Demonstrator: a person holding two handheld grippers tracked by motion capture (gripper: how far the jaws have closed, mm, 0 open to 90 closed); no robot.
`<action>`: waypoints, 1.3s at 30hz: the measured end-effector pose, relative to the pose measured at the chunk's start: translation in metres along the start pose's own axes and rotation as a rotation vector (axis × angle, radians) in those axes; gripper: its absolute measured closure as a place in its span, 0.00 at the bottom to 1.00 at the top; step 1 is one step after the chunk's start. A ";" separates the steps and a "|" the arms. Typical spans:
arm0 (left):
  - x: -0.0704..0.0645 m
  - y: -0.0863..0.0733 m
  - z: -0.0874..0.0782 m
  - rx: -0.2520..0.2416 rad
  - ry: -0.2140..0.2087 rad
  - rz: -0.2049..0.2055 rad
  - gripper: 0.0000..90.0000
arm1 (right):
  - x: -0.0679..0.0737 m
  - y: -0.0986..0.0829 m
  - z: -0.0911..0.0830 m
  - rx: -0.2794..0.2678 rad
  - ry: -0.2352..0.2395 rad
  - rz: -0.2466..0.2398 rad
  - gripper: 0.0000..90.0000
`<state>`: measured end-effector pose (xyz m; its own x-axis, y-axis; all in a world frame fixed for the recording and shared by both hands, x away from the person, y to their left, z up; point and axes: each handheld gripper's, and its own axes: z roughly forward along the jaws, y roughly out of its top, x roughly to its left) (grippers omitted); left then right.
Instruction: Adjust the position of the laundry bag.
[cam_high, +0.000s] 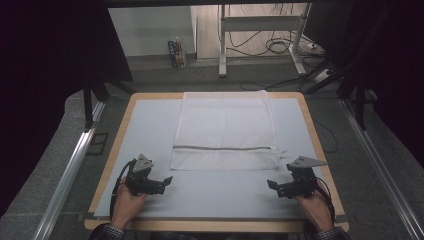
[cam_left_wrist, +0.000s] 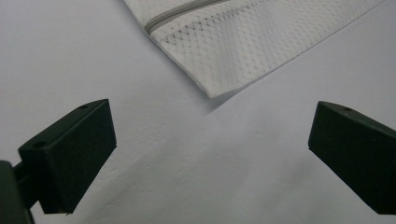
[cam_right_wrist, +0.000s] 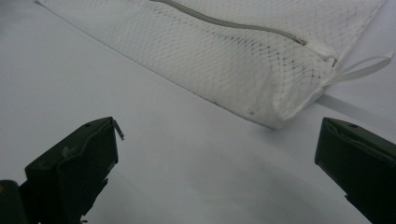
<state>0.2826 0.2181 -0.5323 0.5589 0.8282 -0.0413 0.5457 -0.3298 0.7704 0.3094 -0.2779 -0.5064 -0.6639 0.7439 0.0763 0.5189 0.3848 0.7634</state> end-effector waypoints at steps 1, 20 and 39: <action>0.000 0.001 0.000 0.001 -0.002 -0.004 0.01 | 0.000 0.000 0.000 0.002 0.000 -0.008 0.00; 0.006 0.016 0.011 0.033 0.021 0.005 0.02 | -0.004 0.010 0.005 0.012 -0.009 -0.041 0.00; 0.008 0.036 0.031 0.036 -0.002 0.013 0.03 | -0.009 0.023 0.016 -0.001 -0.079 -0.056 0.00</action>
<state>0.3262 0.1993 -0.5248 0.5671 0.8230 -0.0324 0.5604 -0.3567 0.7474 0.3360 -0.2669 -0.4992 -0.6472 0.7621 -0.0171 0.4816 0.4261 0.7658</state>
